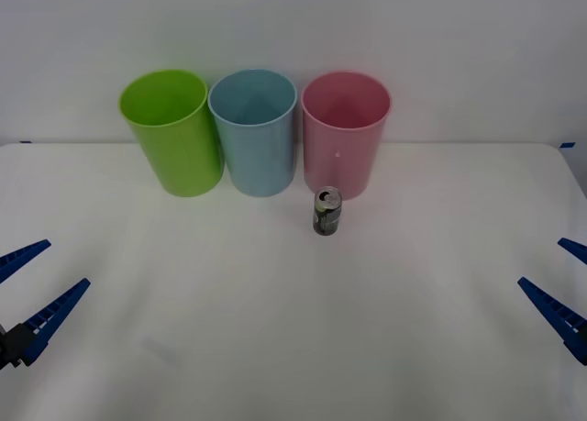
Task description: Grasp the object on the table and drop it into the matching bin: aluminum can to the light blue bin, PET bottle to the pink bin.
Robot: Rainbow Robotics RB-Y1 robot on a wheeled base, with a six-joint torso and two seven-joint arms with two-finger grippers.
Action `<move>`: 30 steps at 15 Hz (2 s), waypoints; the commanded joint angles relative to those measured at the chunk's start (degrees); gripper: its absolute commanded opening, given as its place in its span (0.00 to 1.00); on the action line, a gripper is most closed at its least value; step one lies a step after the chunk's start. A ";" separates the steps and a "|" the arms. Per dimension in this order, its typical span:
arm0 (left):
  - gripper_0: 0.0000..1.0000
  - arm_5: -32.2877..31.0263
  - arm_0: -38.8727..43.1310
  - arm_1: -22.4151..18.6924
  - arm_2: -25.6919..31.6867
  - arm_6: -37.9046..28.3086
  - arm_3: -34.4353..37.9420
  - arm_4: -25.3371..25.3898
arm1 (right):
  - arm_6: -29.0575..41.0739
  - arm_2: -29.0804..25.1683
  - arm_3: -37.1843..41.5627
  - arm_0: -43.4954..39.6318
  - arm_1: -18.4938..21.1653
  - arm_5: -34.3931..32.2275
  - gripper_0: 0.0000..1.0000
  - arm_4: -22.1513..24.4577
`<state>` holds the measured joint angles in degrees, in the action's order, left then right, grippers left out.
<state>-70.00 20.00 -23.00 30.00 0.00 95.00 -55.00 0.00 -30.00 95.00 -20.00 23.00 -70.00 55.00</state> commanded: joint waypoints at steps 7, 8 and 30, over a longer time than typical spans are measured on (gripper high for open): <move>1.00 0.00 0.00 0.00 0.00 0.00 0.00 0.00 | -0.09 2.05 -0.16 1.37 0.82 1.18 1.00 3.10; 1.00 0.00 0.00 0.00 0.00 0.00 0.00 0.00 | -0.26 3.72 -0.60 1.89 0.82 1.80 1.00 3.19; 1.00 0.00 0.00 0.00 0.00 0.00 0.00 0.00 | -16.08 17.61 -17.04 22.37 -14.30 13.05 1.00 22.08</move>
<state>-70.00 20.00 -23.00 30.00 0.00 95.00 -55.00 -15.95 -12.45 78.65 1.65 9.19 -57.22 76.57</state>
